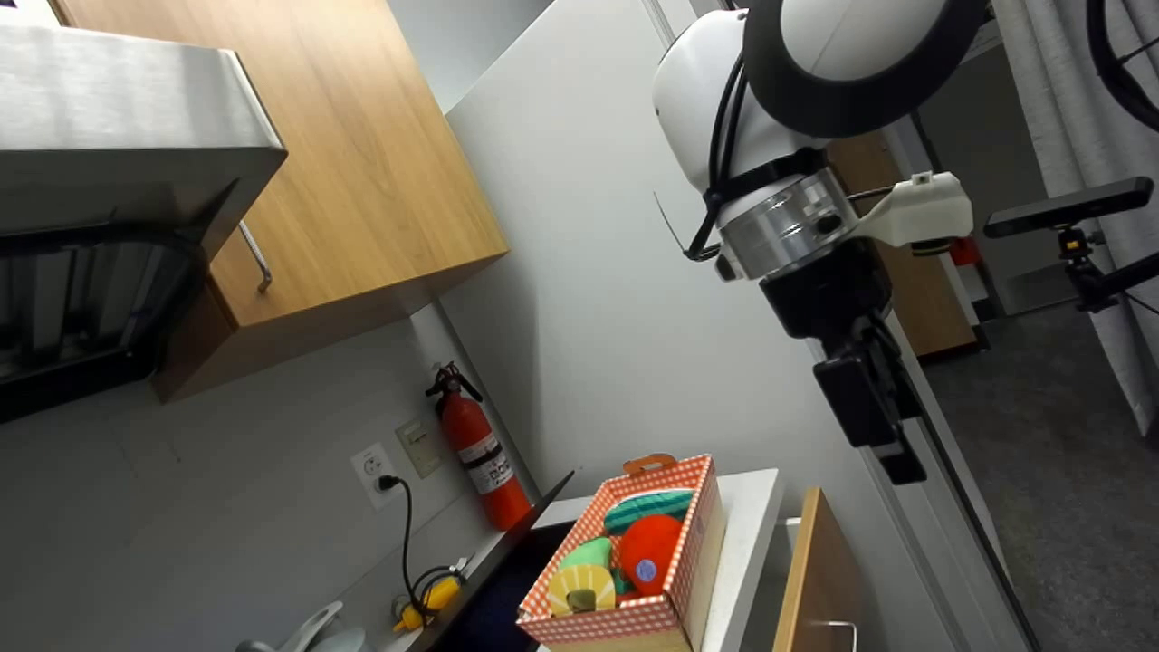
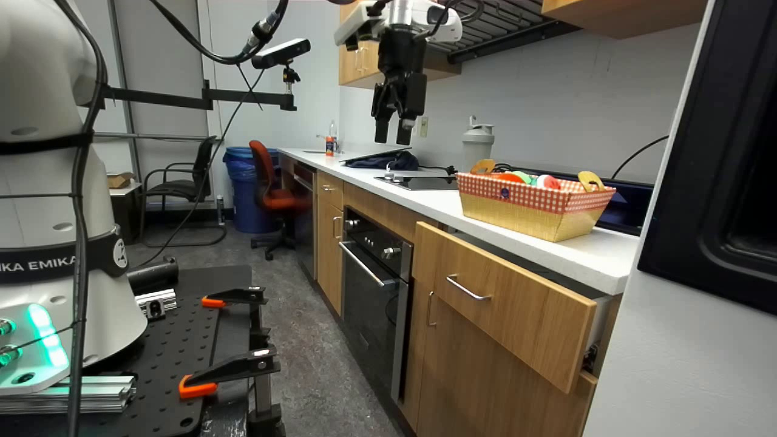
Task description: Open the drawer fully, pick up the carton box and put it in the drawer and close the drawer
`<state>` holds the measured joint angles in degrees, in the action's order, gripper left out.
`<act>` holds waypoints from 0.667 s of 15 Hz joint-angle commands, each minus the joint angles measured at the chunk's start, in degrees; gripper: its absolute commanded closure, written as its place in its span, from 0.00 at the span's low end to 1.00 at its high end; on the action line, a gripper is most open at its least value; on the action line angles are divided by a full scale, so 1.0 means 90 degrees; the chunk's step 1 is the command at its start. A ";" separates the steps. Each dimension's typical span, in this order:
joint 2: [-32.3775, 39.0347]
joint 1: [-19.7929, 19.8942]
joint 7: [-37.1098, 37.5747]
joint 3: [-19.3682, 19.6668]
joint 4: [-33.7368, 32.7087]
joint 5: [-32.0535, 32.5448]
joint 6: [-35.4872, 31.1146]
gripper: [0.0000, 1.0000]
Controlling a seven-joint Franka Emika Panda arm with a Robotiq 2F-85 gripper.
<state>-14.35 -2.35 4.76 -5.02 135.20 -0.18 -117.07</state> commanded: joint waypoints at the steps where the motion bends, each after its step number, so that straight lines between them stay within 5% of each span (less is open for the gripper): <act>1: 0.0288 -0.0072 -0.0026 -0.0013 -0.0094 0.0052 -0.0209 0.00; 10: 0.1098 -0.0117 0.0036 -0.0059 -0.0227 0.0160 -0.0614 0.04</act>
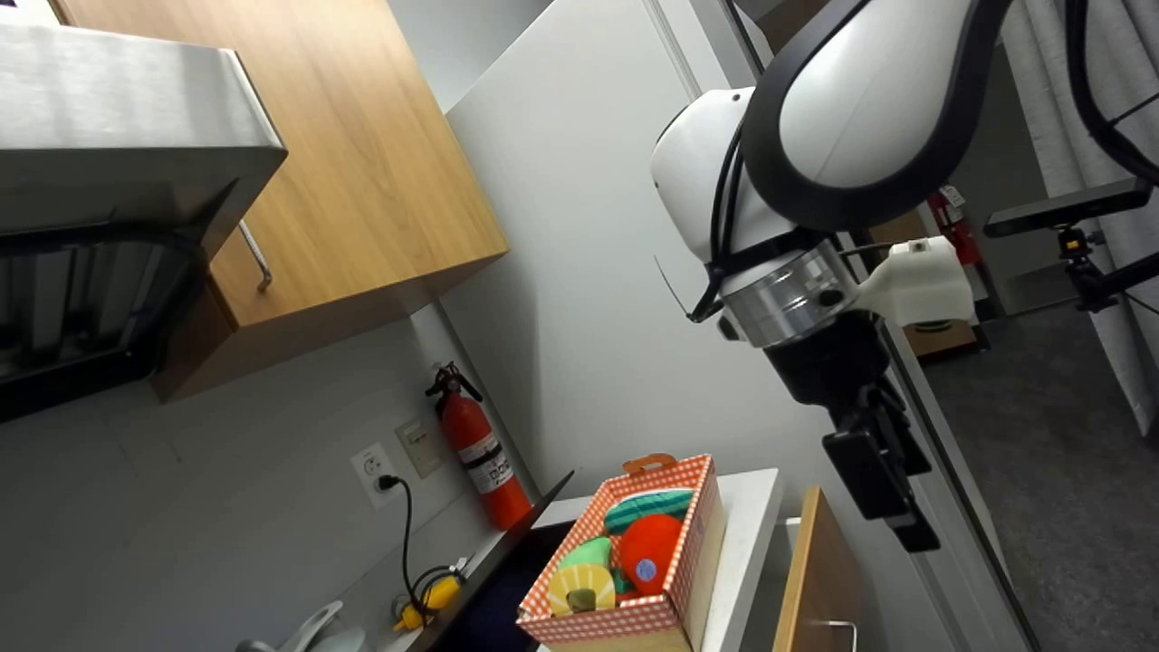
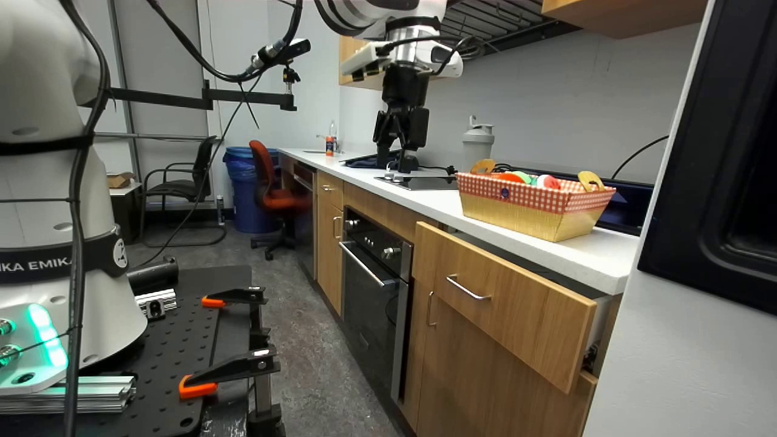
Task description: Open the drawer fully, pick up the carton box and put it in the drawer and close the drawer
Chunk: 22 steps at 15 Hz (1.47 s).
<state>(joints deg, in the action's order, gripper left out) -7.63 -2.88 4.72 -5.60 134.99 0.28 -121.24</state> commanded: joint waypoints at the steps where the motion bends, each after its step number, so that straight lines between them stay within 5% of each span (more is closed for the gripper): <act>1: 0.0456 -0.0060 0.0043 0.0009 -0.0244 0.0114 -0.0182 0.27; 3: 0.0700 -0.0066 0.0050 0.0014 -0.0345 0.0132 -0.0278 0.29; 12: 0.1720 -0.0100 0.0162 0.0096 -0.0925 0.0242 -0.1089 0.98; 22: 0.2705 -0.0116 0.0412 0.0471 -0.1574 0.0597 -0.2570 1.00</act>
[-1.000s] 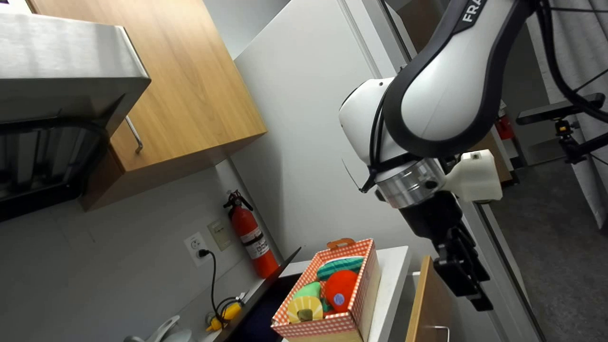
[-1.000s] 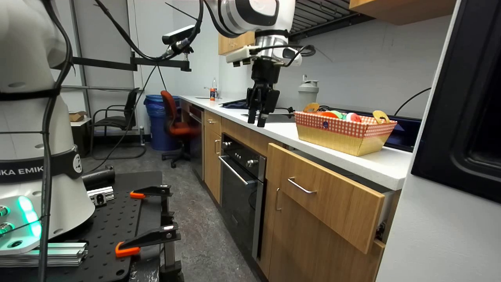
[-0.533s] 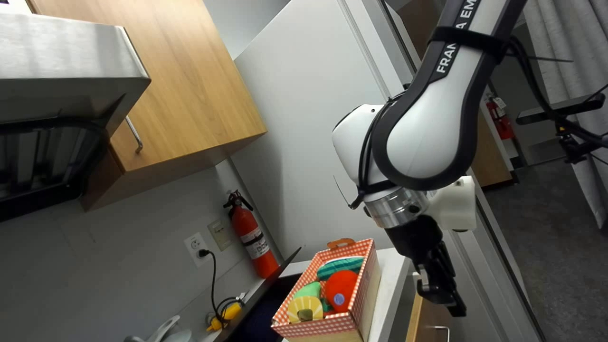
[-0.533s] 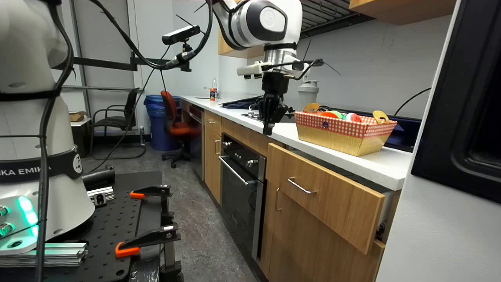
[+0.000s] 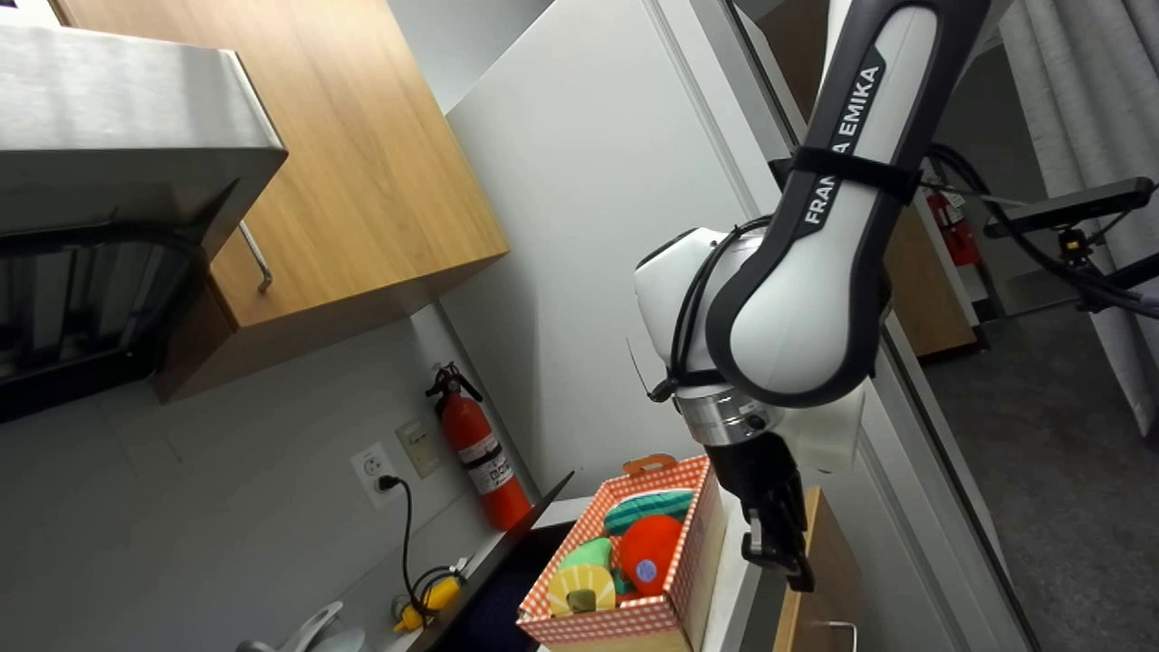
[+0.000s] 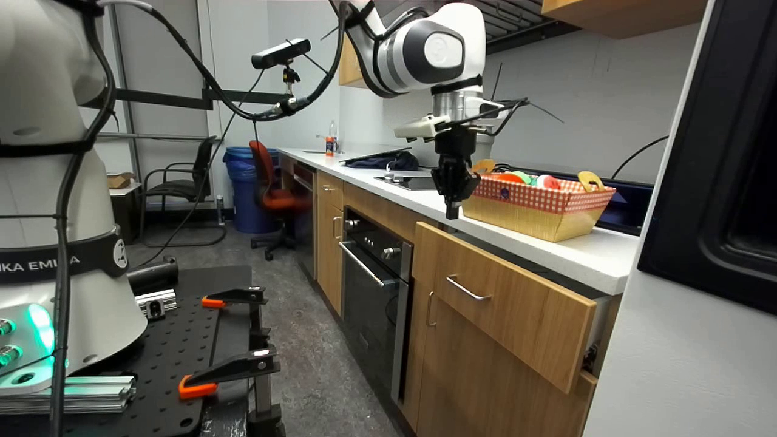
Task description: Open the drawer fully, pick up the carton box and put it in the drawer and close the drawer
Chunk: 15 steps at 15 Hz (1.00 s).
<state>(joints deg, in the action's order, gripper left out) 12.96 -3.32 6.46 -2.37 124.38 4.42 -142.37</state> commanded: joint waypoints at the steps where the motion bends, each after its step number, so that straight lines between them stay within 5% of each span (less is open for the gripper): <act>1: 0.0523 -0.0080 0.0217 0.0132 -0.0475 0.0133 -0.0276 1.00; 15: 0.1640 -0.0118 0.0144 0.0257 -0.1456 0.0047 -0.0406 1.00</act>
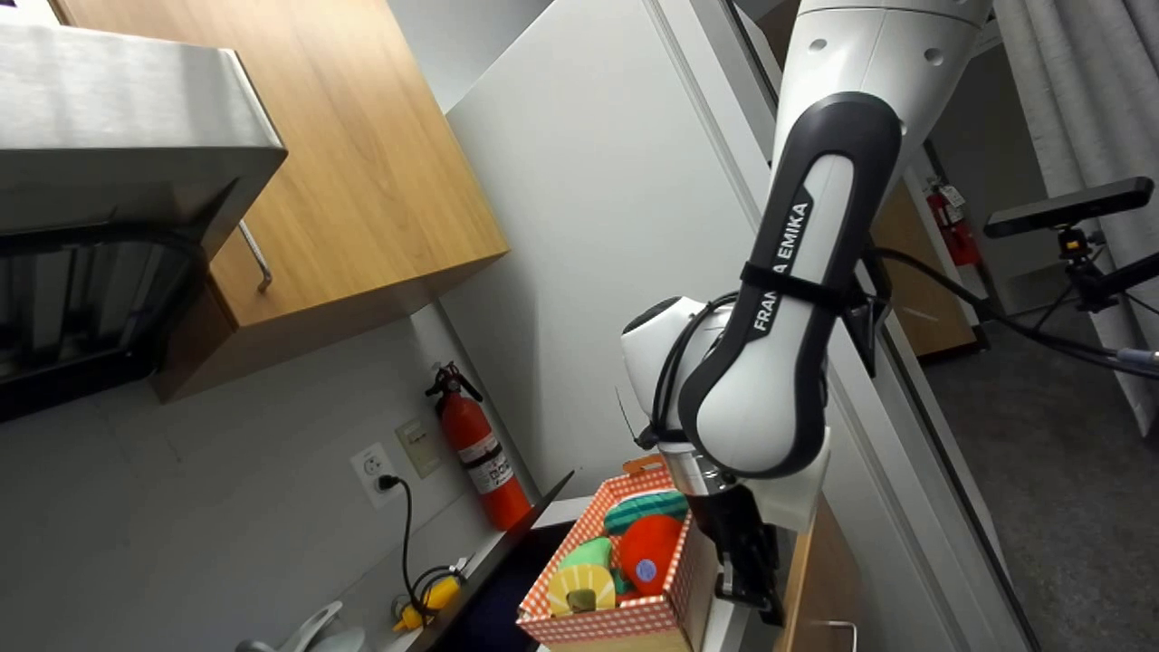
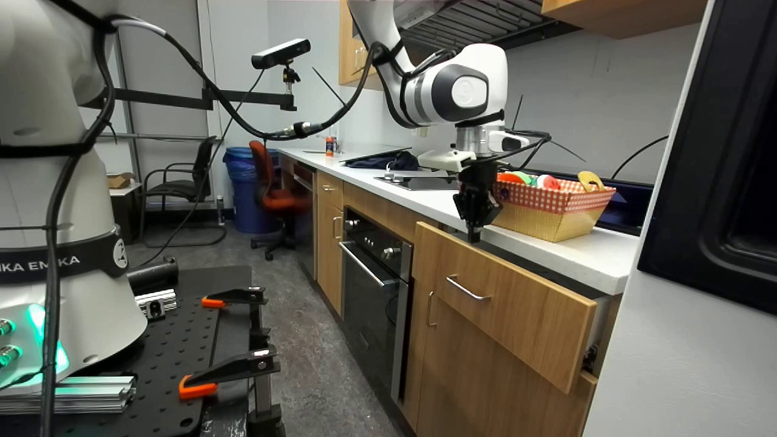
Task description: Open the drawer fully, pick up the carton box and put it in the drawer and close the drawer
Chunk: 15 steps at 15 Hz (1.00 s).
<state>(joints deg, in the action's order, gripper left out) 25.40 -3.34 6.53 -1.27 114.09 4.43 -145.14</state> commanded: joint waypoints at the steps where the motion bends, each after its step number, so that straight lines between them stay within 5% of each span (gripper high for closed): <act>1: 0.0294 -0.0116 0.0137 0.0143 -0.0351 0.0041 -0.0112 1.00; 15: 0.0602 -0.0102 -0.0009 0.0113 -0.0567 -0.0025 0.0175 1.00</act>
<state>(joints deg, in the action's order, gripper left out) 30.15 -3.50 6.52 -0.72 110.21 4.42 -145.12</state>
